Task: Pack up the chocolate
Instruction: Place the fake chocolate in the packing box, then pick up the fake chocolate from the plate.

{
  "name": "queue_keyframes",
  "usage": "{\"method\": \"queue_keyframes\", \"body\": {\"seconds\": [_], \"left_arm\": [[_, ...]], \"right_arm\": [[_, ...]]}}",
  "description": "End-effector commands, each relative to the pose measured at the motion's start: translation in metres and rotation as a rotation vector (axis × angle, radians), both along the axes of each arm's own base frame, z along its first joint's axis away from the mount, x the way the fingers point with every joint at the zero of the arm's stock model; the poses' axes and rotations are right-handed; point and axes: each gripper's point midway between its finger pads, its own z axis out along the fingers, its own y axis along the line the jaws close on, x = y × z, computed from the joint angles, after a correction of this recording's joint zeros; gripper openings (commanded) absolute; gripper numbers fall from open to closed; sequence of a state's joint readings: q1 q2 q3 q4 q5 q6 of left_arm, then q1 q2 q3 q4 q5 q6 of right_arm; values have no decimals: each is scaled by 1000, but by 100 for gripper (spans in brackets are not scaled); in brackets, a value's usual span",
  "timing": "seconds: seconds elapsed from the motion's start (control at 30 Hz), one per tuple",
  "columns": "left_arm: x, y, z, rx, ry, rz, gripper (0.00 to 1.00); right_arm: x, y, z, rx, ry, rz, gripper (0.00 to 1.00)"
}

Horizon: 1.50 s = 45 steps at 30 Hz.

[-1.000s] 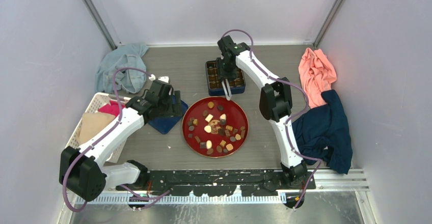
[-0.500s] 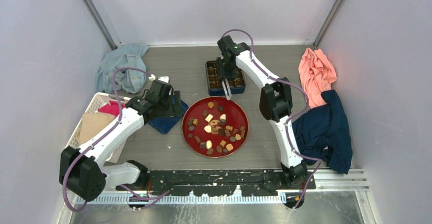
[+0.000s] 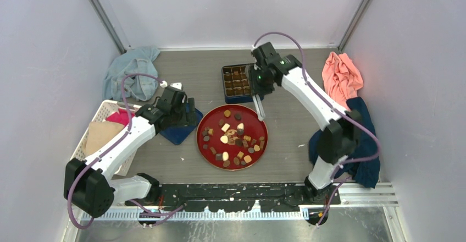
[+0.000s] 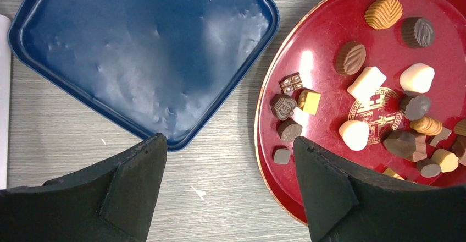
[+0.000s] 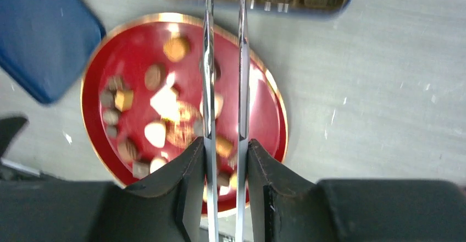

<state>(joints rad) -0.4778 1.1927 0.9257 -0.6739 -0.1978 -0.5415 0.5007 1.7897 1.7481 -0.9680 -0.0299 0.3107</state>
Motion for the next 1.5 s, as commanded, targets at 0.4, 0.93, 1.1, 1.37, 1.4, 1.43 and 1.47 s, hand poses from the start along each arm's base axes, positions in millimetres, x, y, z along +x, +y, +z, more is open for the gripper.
{"method": "queue_keyframes", "body": {"seconds": [0.4, 0.93, 1.1, 1.37, 1.4, 1.43, 1.47], "left_arm": [[5, -9, 2, -50, -19, -11, 85], [2, -5, 1, -36, -16, 1, 85], [1, -3, 1, -30, -17, 7, 85], [2, -3, 2, -30, -20, 9, 85], [2, -3, 2, -29, -17, 9, 85], [1, -3, 1, -29, -17, 9, 85], [2, -3, 2, -29, -18, 8, 85]], "right_arm": [[-200, -18, -53, -81, 342, 146, 40], [-180, -4, -84, -154, 343, 178, 43], [-176, -6, -95, -192, 353, 184, 45], [-166, -17, -97, -228, 323, 156, 45], [-165, -19, -96, -227, 322, 149, 45], [-164, -21, -96, -226, 323, 144, 45], [-164, -22, -97, -228, 325, 141, 44]]}}
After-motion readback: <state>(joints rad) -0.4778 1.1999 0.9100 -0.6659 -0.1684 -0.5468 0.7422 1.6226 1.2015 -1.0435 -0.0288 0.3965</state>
